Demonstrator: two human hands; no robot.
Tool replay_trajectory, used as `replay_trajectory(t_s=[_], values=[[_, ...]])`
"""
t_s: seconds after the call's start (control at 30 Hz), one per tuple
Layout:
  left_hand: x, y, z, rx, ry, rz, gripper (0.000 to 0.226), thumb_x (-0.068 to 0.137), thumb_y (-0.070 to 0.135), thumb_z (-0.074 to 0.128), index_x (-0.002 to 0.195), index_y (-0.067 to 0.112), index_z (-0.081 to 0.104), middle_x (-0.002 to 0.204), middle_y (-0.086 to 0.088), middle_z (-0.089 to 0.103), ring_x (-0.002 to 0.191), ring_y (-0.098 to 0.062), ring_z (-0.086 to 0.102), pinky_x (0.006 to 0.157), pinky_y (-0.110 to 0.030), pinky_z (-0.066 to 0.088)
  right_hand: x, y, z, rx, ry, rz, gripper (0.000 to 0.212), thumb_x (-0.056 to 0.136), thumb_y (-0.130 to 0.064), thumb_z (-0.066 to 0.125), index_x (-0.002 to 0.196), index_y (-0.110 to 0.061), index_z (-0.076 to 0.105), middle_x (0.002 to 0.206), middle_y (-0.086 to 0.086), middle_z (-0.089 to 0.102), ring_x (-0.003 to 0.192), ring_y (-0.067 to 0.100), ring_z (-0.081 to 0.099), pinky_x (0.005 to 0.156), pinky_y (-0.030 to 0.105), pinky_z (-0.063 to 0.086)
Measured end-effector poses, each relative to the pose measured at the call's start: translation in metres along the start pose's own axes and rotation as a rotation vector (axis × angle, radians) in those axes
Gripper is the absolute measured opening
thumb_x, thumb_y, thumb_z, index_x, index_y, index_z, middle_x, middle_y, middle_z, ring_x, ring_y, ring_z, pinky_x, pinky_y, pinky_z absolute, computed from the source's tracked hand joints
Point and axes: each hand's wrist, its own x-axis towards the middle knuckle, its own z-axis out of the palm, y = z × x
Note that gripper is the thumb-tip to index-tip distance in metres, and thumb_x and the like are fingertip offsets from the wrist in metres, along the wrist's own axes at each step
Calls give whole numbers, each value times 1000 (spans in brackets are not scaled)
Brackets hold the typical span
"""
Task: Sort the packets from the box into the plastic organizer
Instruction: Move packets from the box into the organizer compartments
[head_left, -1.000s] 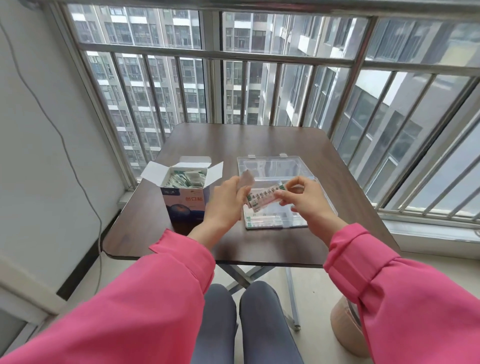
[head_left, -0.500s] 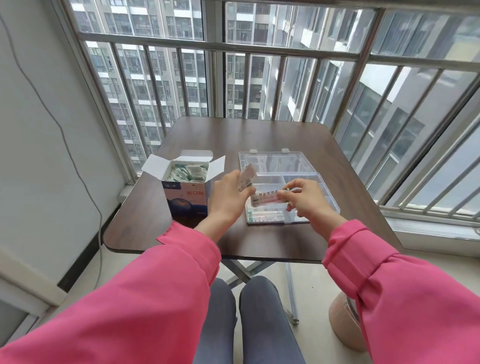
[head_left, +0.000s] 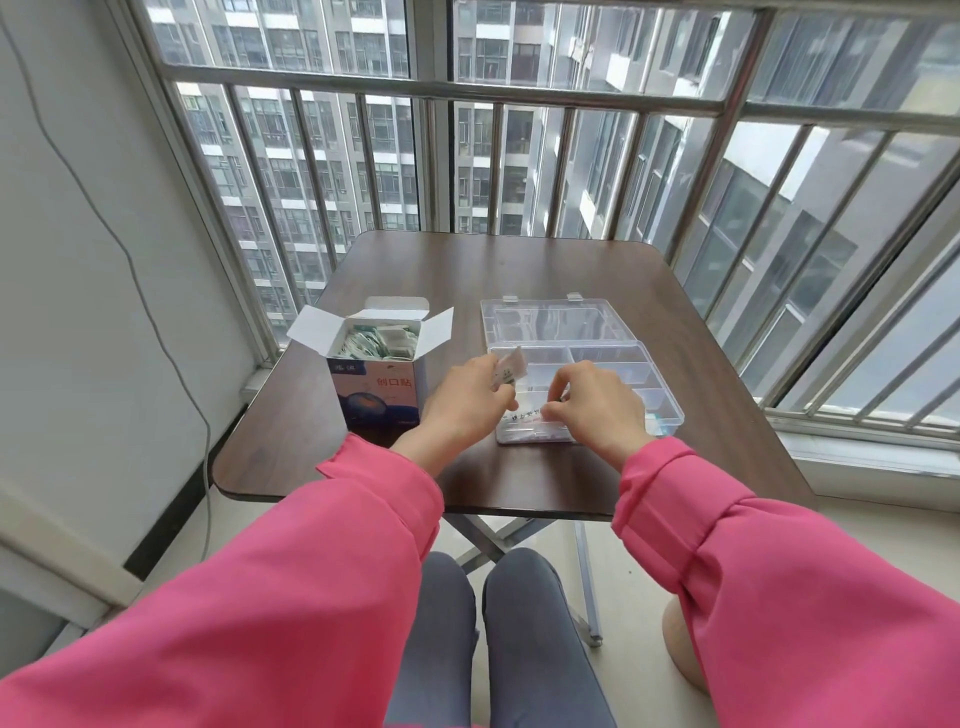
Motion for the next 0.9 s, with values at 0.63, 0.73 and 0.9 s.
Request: replay_trajectory(t_s=[0.63,0.73,0.9], values=[[6,-1,4,-120,-41,46,6,94,16,45,93,18,51,91,4,72,40,-14,51,46,-23,38,10,4,-1,-133,-38,-126,14,82,-21,67,93,-28,74,101,2,71,100,23,63,71,26,40],[-1,1,-3,-332,-16,30,10,93,15,52,85,19,52,83,1,71,37,-12,51,38,-19,37,9,7,-4,-99,-60,-125,14,83,-22,65,92,-27,74,94,1,72,85,22,66,69,27,44],[-9,5,-9,-551,-56,19,10,88,15,64,81,19,57,78,-6,72,35,-10,46,36,-18,35,1,9,-21,656,-31,-91,13,89,-17,59,78,-16,67,84,7,72,35,11,48,43,16,39]])
